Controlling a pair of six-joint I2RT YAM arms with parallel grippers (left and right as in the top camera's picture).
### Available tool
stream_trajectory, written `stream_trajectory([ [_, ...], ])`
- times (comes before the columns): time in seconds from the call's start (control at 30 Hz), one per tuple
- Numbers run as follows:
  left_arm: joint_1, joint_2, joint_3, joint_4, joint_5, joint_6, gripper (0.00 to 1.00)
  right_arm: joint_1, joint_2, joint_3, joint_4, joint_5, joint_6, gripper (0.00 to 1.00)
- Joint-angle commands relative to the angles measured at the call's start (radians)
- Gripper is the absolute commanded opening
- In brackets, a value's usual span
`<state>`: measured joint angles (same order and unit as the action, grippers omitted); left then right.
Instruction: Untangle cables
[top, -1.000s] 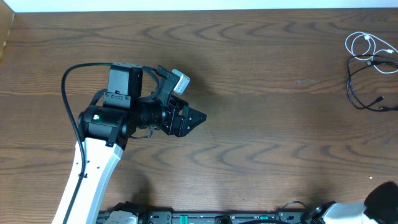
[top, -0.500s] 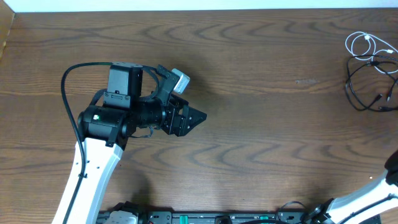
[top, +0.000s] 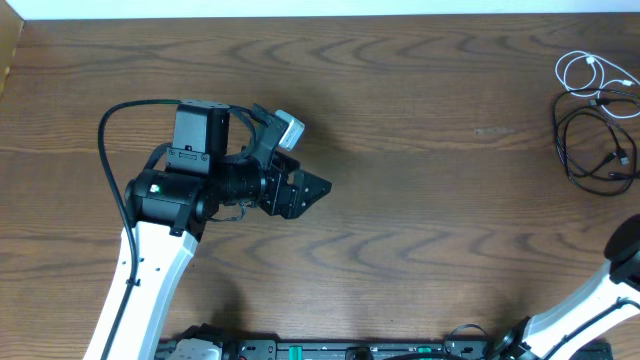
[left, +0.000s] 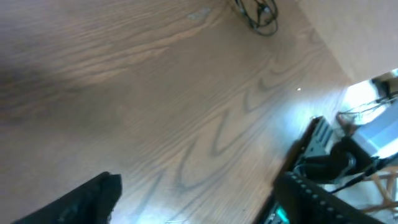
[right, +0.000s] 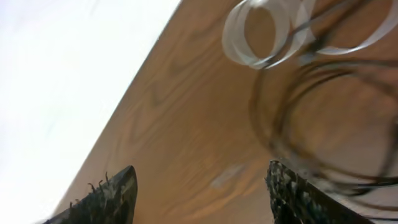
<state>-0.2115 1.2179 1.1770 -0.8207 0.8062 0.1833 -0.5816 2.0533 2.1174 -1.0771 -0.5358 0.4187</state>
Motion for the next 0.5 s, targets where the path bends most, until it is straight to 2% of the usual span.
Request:
stream_trajectory([
  [0.0,-0.002,0.006,0.022,0.014,-0.08,0.01,0.96,0.092,-0.097,0.011,-0.038,-0.103,-0.107,0.63],
  [0.07,-0.002,0.007,0.021,0.014,-0.126,0.01,0.98,0.178,-0.137,0.011,-0.098,-0.099,-0.176,0.64],
  [0.23,-0.002,0.008,0.021,0.014,-0.127,0.011,0.98,0.32,-0.192,0.011,-0.255,-0.099,-0.367,0.63],
  [0.33,-0.002,0.008,0.021,0.014,-0.127,0.011,0.98,0.389,-0.221,0.011,-0.341,-0.079,-0.415,0.63],
  [0.47,-0.002,0.008,0.021,0.014,-0.127,0.011,0.99,0.468,-0.274,0.011,-0.453,0.042,-0.42,0.59],
])
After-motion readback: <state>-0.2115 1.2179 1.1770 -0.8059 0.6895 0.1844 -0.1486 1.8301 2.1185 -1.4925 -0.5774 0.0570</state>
